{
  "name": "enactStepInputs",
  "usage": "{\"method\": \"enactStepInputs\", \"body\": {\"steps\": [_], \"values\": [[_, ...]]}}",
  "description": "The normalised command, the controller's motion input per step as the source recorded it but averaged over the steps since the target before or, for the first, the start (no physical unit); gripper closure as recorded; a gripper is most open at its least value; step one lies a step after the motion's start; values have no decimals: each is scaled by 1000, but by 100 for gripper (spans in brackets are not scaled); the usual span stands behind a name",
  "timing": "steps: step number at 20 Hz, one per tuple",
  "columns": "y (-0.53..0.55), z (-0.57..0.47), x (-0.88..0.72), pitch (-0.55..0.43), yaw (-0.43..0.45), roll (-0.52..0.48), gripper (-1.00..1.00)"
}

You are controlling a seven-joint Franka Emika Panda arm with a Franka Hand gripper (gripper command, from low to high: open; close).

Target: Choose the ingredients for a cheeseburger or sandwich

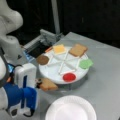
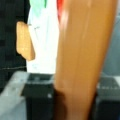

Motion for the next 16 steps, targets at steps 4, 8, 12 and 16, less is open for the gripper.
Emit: {"method": "enactStepInputs", "body": {"steps": [4,8,12,16], "values": [[-578,-323,970,73,450,198,100],[-456,-272,908,65,399,261,100],[-347,-199,777,85,369,291,100],[-267,-144,609,90,316,302,100]]}}
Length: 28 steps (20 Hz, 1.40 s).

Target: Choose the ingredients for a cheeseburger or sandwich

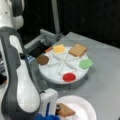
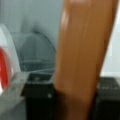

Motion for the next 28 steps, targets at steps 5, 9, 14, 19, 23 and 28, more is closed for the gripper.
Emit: {"method": "enactStepInputs", "body": {"steps": [5,9,14,19,23,28], "values": [[-217,-122,488,89,269,211,100],[-199,-141,458,93,267,70,100],[-149,-98,418,93,266,8,100],[-127,-58,356,105,261,-7,100],[-155,-50,308,112,254,-3,100],[-167,-46,277,113,268,-2,-100]]}}
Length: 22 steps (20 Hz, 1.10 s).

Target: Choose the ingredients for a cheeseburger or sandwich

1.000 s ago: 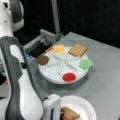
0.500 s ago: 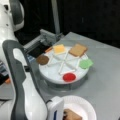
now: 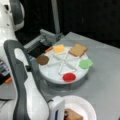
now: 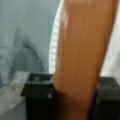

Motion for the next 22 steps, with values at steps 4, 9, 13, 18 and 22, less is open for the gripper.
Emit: {"method": "enactStepInputs", "body": {"steps": [4,9,13,18,22], "values": [[-156,-23,259,117,277,1,-100],[-120,-7,235,113,267,14,-100],[-114,14,189,118,277,3,-100],[-159,48,138,120,299,-11,-100],[-147,77,112,122,287,-1,-100]]}}
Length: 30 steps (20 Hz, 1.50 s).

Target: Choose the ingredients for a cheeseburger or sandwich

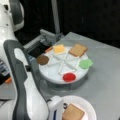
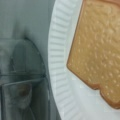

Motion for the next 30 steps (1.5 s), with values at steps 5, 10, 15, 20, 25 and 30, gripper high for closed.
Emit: {"method": "enactStepInputs", "body": {"steps": [5,10,15,20,25,30], "values": [[-35,94,128,135,213,-13,-100],[69,188,79,190,125,-105,-100],[181,333,-60,233,61,-228,-100],[284,387,-262,203,8,-341,-100],[414,334,-416,133,-80,-417,-100],[598,328,-548,17,-217,-536,-100]]}}
